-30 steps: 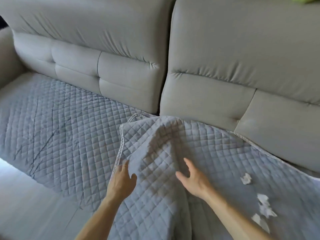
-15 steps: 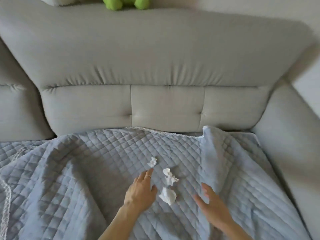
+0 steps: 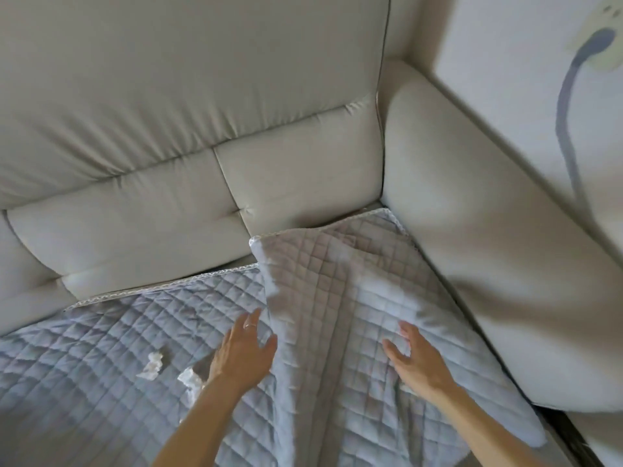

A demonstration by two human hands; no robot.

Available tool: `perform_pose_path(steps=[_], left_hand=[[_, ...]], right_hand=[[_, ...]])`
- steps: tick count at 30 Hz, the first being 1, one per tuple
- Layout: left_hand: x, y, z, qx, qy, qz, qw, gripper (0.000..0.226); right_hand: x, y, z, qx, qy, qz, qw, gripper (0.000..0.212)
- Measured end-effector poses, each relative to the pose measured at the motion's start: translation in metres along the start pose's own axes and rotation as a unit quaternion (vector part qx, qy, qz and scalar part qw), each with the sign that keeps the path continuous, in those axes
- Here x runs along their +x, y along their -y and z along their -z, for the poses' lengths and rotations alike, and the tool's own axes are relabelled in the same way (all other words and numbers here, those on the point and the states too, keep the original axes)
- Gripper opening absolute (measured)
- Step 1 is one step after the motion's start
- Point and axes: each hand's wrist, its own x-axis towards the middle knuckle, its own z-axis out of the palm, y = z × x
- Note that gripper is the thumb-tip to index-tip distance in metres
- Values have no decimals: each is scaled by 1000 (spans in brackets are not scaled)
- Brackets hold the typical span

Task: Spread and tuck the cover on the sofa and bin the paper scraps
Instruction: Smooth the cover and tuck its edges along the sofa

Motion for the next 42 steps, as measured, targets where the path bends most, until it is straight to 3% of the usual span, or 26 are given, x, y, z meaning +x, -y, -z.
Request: perform_pose_path(steps=[4,7,11,14,18,25,28,31,32,34,37,42], left_hand=[[33,-37,-20,7,-22,6,1000,76],[49,-51,-48,12,-8,34,999,85],[73,-64,-80,77,46,68,994,80],[88,-77,-107,100,69,96,988,91],[112,-82,-123,96,20,105,990,90],[96,-4,-122,53,21,163,985,68],[71,44,-110,39,29,253,966,53],[63,60,-103,58,51,262,962,63],[68,50,-100,63,44,275,959,63],[79,25,-89,60,-42,286,955,58],[88,-1,-82,78,-161,198,964,56],[134,-88,-97,102,-108,-76,986,58]], right_hand=[[43,-18,23,-30,-34,12,999,67],[69,-39,23,-100,-75,41,991,57],[113,-37,24,-156,-134,31,978,48],[161,-36,25,-116,-115,13,987,52],[208,-34,8,-139,-81,-6,987,68],[207,-85,3,-192,-3,-26,981,69],[196,-93,4,-242,3,4,970,75],[192,-75,0,-279,13,7,960,70],[192,-66,0,-291,2,14,957,70],[196,-53,-8,-298,-3,36,954,72],[184,-43,-33,-299,19,62,952,72],[168,-42,-50,-275,-24,76,958,71]])
